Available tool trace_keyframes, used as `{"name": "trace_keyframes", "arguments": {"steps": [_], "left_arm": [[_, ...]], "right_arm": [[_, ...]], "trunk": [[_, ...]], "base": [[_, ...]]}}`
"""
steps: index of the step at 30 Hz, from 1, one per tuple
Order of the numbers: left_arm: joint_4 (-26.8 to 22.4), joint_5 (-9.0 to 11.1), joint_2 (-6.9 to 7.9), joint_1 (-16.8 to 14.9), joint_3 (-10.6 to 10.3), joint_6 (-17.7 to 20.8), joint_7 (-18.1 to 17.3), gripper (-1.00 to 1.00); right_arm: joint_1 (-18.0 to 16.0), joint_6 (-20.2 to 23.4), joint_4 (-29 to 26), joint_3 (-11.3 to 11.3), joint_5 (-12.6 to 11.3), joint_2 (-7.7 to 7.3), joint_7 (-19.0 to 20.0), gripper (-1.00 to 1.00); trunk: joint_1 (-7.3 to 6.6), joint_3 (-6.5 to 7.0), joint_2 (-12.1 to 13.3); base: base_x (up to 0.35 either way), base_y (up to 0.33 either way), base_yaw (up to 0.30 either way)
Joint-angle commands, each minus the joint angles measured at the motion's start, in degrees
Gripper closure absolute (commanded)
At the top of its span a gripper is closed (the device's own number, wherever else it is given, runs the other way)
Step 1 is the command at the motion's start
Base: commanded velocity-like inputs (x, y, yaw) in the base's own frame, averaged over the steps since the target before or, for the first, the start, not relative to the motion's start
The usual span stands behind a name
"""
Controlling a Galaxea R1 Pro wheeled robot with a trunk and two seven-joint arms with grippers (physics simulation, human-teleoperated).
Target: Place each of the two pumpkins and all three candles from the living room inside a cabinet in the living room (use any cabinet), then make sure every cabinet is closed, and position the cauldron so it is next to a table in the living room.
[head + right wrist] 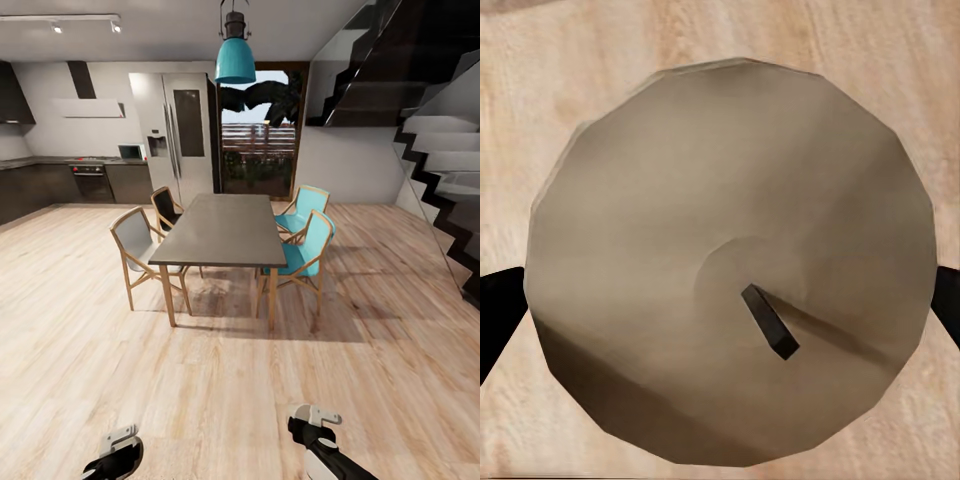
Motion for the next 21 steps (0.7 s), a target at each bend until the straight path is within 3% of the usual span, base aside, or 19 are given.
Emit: {"name": "trace_keyframes", "arguments": {"steps": [1, 10, 16, 21], "left_arm": [[0.02, 0.22, 0.09, -0.05, -0.44, 0.15, 0.62, 1.00], [1.24, -0.14, 0.09, -0.05, -0.43, 0.08, 0.62, 1.00], [1.26, -0.18, -0.09, -0.05, -0.43, 0.08, 0.62, 1.00], [1.26, -0.22, -0.17, -0.05, -0.43, 0.01, 0.62, 1.00]], "right_arm": [[-0.06, -0.35, -0.04, 0.47, -0.46, -0.03, -0.31, 1.00], [-0.06, -0.41, -0.04, 0.47, -0.45, 0.03, -0.34, 1.00], [-0.06, -0.40, -0.04, 0.47, 1.43, 0.37, -0.54, 1.00], [-0.06, -0.35, -0.04, 0.47, 1.64, 0.41, -0.57, 1.00]], "trunk": [[0.00, -0.12, -0.05], [0.00, -0.67, -0.05], [0.00, -0.98, -0.05], [0.00, -1.19, -0.05]], "base": [[0.000, 0.000, 0.238], [0.000, 0.000, 0.238], [0.000, 0.000, 0.248], [0.000, 0.000, 0.264]]}}
